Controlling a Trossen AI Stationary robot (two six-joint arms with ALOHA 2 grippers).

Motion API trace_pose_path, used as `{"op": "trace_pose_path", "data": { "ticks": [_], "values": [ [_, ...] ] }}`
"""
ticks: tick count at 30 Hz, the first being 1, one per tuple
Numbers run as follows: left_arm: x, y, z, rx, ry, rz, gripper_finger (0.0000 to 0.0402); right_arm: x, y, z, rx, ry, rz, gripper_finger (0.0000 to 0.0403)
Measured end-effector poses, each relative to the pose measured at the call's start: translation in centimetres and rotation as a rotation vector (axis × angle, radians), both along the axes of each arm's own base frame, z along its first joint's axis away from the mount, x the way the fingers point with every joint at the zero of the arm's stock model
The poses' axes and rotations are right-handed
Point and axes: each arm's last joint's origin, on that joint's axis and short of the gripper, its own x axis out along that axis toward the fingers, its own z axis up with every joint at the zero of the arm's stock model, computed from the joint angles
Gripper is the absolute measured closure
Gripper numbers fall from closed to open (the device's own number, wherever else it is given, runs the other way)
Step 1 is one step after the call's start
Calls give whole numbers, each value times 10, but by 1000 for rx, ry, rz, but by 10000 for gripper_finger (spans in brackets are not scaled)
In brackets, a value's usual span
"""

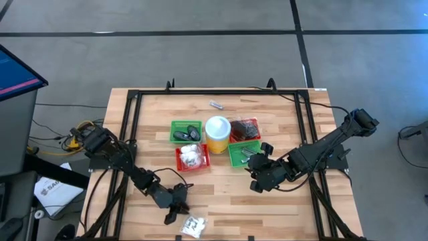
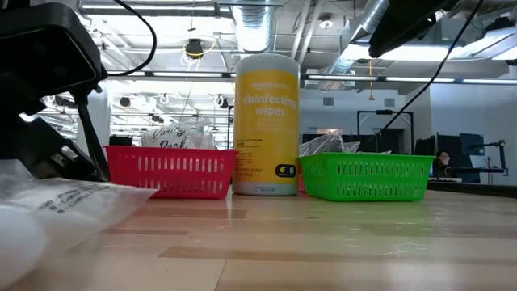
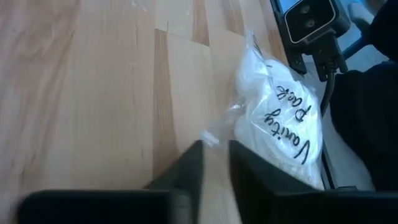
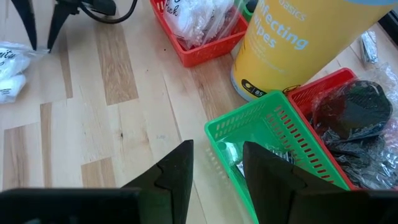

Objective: Pick & Place Travel size toiletries
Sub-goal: Put the transparent cotton pack into the left red bin

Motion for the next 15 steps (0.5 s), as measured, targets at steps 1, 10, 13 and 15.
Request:
{"op": "trace_pose_path", "data": {
  "ticks": [1, 10, 13, 15],
  "values": [
    [0, 0, 0, 8, -5, -7, 355, 0, 0, 0, 0, 0, 0, 274],
    [2, 0, 3, 32, -46, -6, 401, 0, 0, 0, 0, 0, 0, 274],
    [2, 0, 8, 37, -77, -8, 401, 0, 0, 0, 0, 0, 0, 274],
    [2, 0, 15, 37, -105, 0, 401, 0, 0, 0, 0, 0, 0, 274]
  ]
}}
